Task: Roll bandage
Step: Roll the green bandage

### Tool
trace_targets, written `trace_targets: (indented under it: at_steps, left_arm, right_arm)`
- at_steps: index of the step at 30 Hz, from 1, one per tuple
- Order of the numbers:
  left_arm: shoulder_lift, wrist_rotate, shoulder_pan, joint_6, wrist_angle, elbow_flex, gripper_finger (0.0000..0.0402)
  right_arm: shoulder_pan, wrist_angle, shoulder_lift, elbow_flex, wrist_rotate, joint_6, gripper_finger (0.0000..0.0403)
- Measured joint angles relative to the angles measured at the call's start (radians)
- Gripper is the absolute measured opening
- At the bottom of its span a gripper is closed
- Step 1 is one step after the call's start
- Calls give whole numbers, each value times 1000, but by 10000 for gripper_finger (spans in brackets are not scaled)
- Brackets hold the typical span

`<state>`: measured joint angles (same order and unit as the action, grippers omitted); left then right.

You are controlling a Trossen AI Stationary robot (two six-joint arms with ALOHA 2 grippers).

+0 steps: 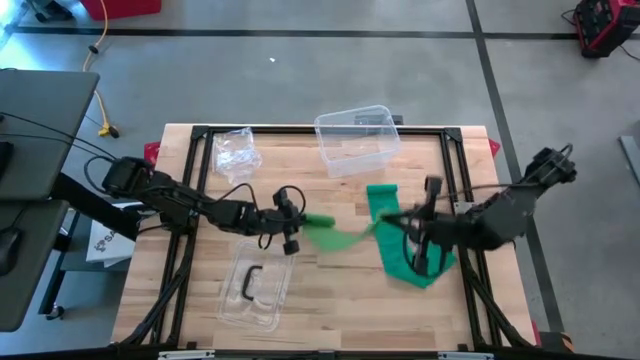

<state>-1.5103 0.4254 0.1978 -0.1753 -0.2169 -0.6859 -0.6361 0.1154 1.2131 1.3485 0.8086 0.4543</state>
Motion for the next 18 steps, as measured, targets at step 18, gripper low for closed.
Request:
trace_targets:
  at_steps: [18]
  left_arm:
    - [-101, -143, 155, -131, 30, -2, 14]
  right_arm:
    - [638, 574, 1, -24, -156, -470, 0]
